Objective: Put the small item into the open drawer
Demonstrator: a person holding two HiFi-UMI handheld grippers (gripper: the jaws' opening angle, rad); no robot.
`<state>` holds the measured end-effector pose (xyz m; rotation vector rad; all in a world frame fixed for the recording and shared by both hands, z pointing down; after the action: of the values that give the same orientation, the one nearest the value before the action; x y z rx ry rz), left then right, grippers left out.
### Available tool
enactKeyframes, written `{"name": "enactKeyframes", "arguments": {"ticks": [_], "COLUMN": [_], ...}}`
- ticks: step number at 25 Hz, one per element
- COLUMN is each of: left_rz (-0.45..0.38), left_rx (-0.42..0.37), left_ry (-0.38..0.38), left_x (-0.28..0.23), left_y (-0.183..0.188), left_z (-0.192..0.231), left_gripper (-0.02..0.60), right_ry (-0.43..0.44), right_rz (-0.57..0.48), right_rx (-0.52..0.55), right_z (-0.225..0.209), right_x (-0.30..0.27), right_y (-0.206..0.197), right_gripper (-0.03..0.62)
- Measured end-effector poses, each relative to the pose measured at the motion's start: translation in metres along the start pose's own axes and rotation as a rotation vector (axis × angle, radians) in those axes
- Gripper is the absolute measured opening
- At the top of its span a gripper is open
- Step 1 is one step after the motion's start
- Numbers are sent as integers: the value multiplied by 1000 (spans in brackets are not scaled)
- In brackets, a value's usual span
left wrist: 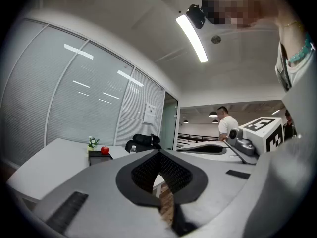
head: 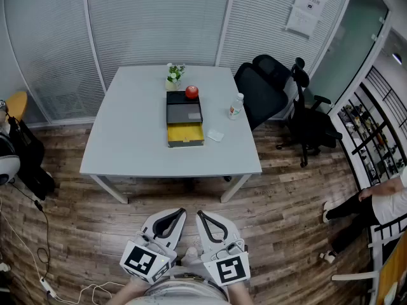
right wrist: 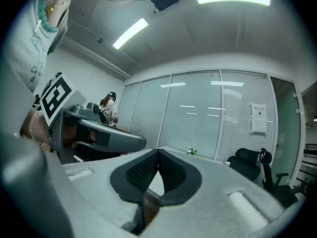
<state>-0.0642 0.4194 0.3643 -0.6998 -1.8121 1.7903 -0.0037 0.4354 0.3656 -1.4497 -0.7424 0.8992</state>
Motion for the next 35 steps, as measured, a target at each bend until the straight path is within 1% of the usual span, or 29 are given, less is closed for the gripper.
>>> {"name": "enactKeyframes", "arguments": {"ticks": [3,7,12,17,20,22,27,32,35], "left_rz": [5,19,15,8,4,6,11,13,15], "left_rx": [5,-1,1,12,15,18,30,18,32], "left_ry": [4,-3,17,55,60,60,50,26,16], "left_x": [-7,-19,-34,-43,-49,-52,-59,-72,-83], "left_y": [-2,-7,-12,-13,-10,-11,-13,-18,-15], "left_z": [-3,-13,-23,-23,-24,-24,-19,-7,1], "left_gripper": [-3,-3,-3,-3,-3,-3,-3,-3,-3], "right_ry": [19,38,90,123,122,124,128,102,88], "right_rz": [-14,-3,-1,19,49,57,56,35,10], "right_rx": [-13,-8,11,10,62,71,64,46,18], "right_z": [-7,-19,-34,-43,-47,-47,-47,-60,-69], "right_x": [3,9,14,11,10,8,0,-13,-23], "right_y": [0,-6,-10,-8,-8,-10,-12,-8,-5], "right_gripper": [2,3,2,2,2,2,3,3,2]}}
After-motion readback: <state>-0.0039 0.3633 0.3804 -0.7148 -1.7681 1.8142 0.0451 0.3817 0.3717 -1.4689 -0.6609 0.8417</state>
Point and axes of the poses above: the fingertips, and each gripper's own axes: x backward along the fingers, z to its left, y out of its top, the point moved 3 cm from there along x, backward along the fingers, and after that the axes turned 12 degrees about -x, right-handed, at the moved point
